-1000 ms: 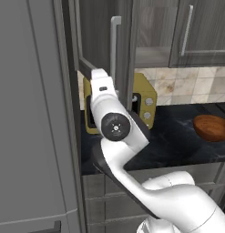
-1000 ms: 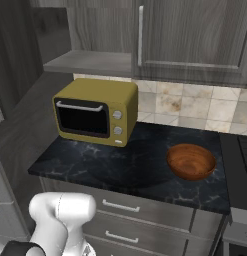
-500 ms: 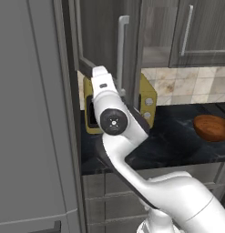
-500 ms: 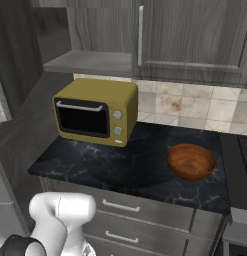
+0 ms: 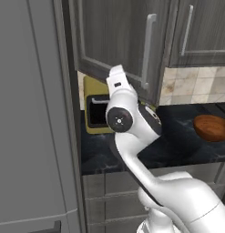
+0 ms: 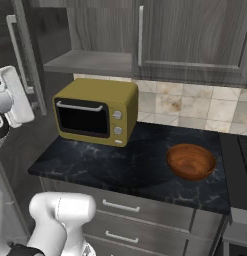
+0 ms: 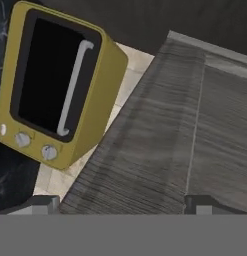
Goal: Open the cabinet and move the ladle to the pot. Then close the cabinet.
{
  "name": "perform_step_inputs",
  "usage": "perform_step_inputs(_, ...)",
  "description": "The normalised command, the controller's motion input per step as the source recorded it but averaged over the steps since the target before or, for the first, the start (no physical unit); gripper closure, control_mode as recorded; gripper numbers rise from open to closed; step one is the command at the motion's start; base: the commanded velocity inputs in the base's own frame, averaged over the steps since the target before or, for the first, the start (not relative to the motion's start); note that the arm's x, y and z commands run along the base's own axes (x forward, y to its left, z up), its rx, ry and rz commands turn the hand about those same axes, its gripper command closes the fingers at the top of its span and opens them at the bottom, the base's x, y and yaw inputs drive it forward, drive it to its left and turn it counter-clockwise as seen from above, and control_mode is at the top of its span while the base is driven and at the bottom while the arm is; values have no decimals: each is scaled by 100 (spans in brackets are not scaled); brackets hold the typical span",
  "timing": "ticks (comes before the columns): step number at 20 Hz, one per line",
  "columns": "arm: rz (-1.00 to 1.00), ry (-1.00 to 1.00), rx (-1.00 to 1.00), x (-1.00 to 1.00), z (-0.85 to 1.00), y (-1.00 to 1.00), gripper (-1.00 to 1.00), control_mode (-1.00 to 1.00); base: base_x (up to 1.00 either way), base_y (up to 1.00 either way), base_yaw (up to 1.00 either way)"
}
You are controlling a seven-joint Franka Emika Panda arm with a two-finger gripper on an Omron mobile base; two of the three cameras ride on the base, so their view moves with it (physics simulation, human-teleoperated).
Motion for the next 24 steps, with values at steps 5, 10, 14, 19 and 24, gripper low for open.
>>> perform_step_inputs(5,-18,-5,-6,58,4,-44,-100,-100,0,0,0)
perform_step_inputs(10,-1,-11,0,99,1,-29,-100,-100,0,0,0)
perform_step_inputs(14,0,-5,0,100,0,-49,-100,-100,0,0,0)
perform_step_inputs(19,0,0,1,100,0,-63,-100,-100,0,0,0)
perform_step_inputs(24,0,0,2,100,0,-72,-100,-100,0,0,0)
